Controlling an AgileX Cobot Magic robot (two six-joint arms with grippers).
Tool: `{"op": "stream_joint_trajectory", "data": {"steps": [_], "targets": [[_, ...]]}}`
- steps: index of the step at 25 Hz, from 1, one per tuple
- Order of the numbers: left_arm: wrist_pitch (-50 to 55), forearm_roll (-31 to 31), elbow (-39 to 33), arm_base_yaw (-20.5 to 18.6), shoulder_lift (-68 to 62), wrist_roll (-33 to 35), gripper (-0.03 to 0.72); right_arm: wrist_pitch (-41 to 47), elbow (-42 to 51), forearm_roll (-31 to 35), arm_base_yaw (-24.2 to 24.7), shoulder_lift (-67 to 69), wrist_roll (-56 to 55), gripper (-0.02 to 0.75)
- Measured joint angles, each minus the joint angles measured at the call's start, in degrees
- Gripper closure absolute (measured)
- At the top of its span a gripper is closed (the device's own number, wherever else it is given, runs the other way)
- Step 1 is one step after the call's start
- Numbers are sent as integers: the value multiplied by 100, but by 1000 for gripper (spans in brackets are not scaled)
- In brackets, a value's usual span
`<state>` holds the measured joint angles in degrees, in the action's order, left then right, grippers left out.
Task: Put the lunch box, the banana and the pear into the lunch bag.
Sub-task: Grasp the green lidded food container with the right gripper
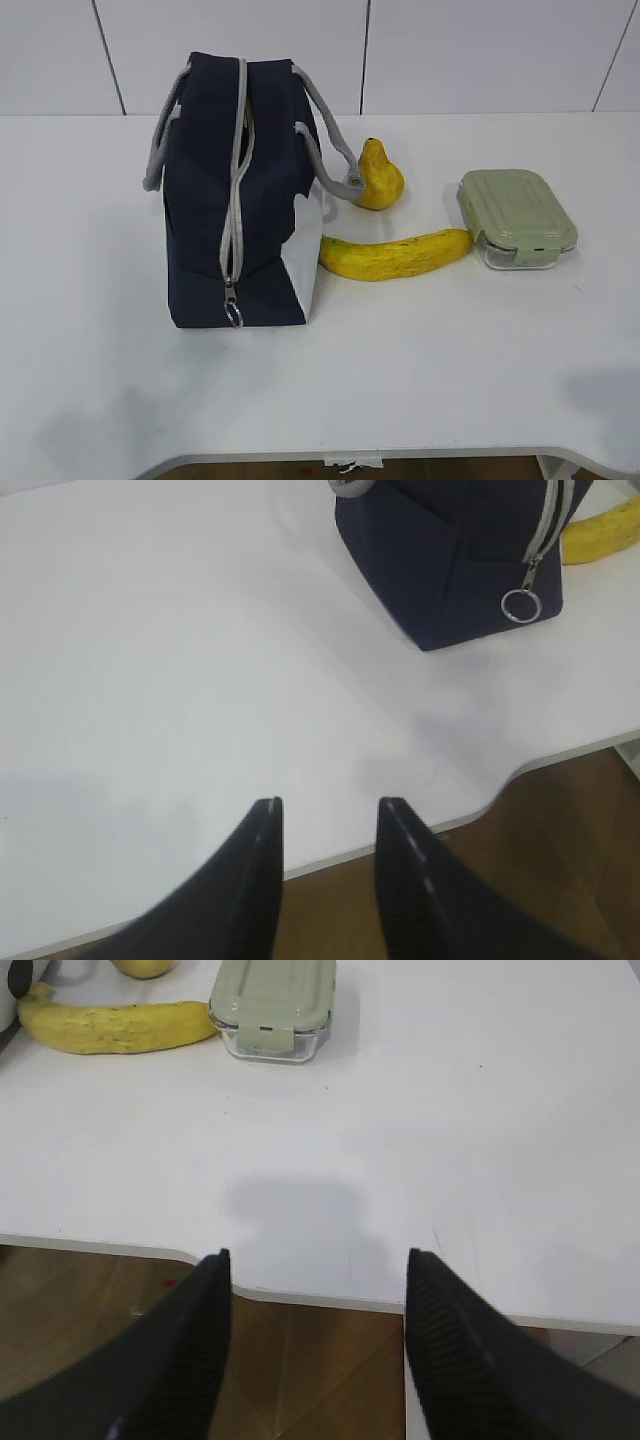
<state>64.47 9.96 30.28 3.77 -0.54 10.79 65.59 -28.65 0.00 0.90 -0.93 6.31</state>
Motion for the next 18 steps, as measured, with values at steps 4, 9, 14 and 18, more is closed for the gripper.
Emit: {"op": "stream_joint_trajectory", "data": {"steps": [4,9,14,18], "targets": [[0,0,0,0,0,0,447,0,0,0,0,0,0,302],[0,0,0,0,0,0,447,0,0,0,0,0,0,302],[0,0,0,0,0,0,447,-8,0,0,0,0,-89,302],[0,0,0,0,0,0,447,-61,-59,0,0,288,-181,302]]}}
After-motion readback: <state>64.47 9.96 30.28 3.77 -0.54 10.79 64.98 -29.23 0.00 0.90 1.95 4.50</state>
